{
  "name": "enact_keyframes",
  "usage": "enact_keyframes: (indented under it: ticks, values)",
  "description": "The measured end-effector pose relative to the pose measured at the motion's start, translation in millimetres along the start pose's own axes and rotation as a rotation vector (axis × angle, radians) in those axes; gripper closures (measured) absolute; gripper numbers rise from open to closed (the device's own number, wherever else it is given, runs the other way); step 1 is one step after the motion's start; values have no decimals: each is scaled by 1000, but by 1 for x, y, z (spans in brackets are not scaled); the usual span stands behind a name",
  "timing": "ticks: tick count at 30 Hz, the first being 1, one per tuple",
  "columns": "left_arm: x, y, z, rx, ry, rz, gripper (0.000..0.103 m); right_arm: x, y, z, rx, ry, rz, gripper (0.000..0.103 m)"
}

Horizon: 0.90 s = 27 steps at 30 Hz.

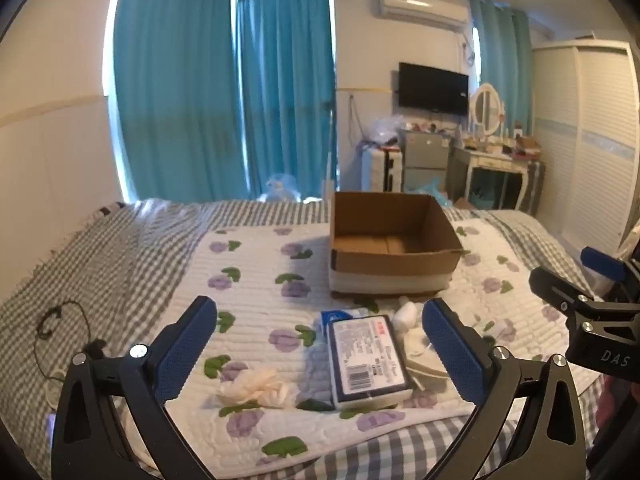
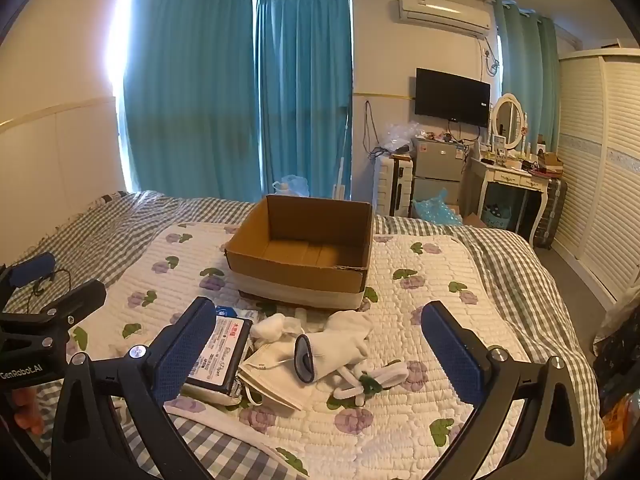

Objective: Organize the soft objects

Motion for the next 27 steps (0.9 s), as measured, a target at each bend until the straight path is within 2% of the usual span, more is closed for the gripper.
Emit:
enact_keyframes:
  ticks: [27]
  values:
    - [-2,-1,-1,-3,-8,13,0,-4,2,-2,-8,-11,-7,0]
Point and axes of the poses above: each gripper's, at about its wrist camera, not at the fingertips, and y roughly the way its jaws point, x to its right, z to its top, the point moved 1 cm from there along y, roughly the way its jaws point, and after that the axes turned 13 degrees about -x, right-handed, at the moved point
